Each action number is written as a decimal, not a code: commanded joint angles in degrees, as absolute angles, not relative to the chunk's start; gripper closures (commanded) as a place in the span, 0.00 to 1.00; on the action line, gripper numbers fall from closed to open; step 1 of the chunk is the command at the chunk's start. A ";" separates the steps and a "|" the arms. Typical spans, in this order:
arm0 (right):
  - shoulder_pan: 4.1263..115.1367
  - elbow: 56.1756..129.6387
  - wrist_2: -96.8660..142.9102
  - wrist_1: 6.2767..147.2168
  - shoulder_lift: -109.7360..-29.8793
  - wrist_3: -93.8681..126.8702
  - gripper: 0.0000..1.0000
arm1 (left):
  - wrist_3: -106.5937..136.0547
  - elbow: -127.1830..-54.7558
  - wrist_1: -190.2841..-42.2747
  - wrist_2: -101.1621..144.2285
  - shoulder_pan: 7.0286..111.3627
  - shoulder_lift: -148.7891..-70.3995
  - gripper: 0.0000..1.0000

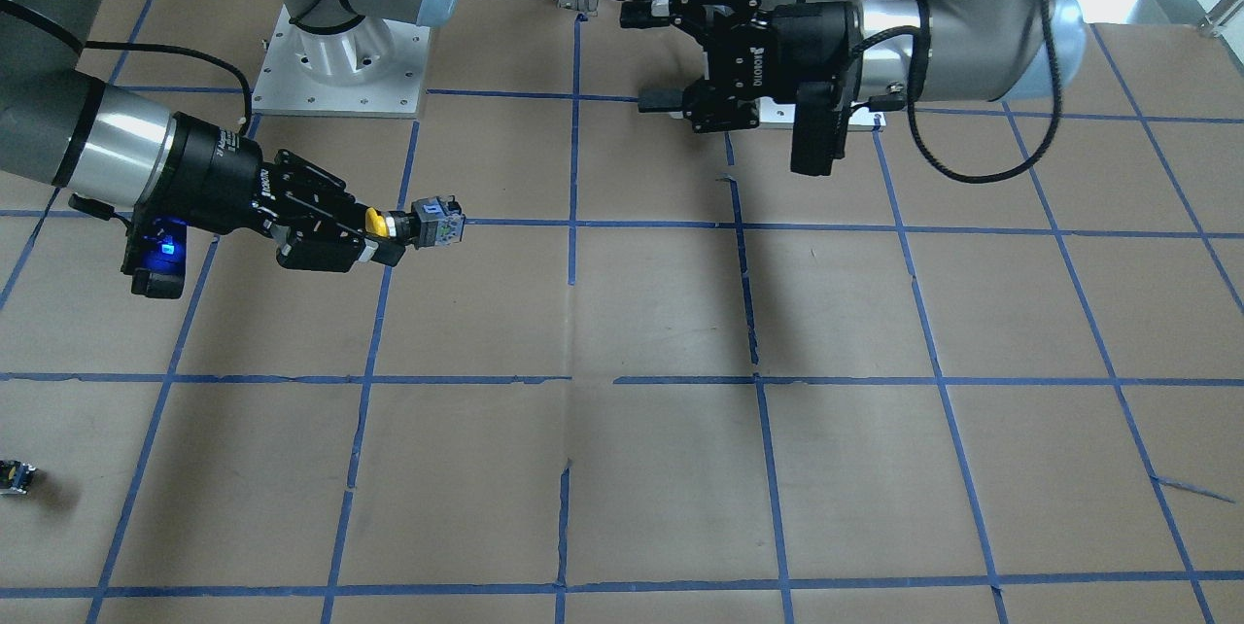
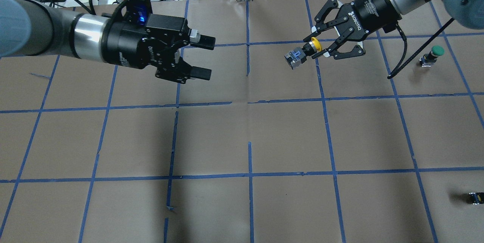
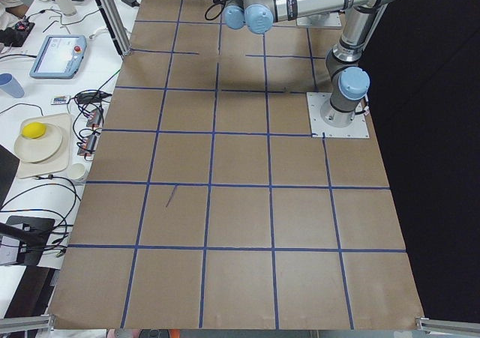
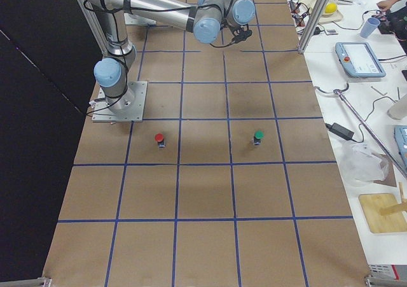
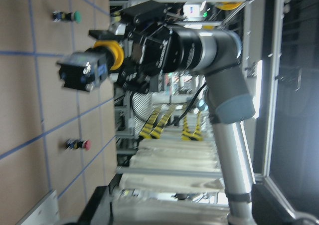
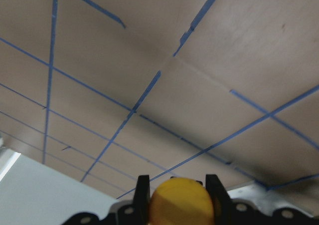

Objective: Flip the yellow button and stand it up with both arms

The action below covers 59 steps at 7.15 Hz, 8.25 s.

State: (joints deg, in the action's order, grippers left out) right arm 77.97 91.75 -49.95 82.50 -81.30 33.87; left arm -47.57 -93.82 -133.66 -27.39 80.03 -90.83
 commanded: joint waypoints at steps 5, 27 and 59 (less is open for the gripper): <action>71.02 93.33 -83.70 92.50 -80.86 -7.47 0.87 | -5.49 -85.25 -103.77 -78.26 82.93 -88.77 0.00; 58.62 124.89 -110.13 160.14 -74.88 37.53 0.88 | 7.21 -91.14 -87.28 -85.17 95.36 -89.82 0.00; 89.12 94.83 -90.44 84.46 -96.42 2.99 0.00 | 4.83 -89.30 -91.05 -87.80 91.93 -89.74 0.00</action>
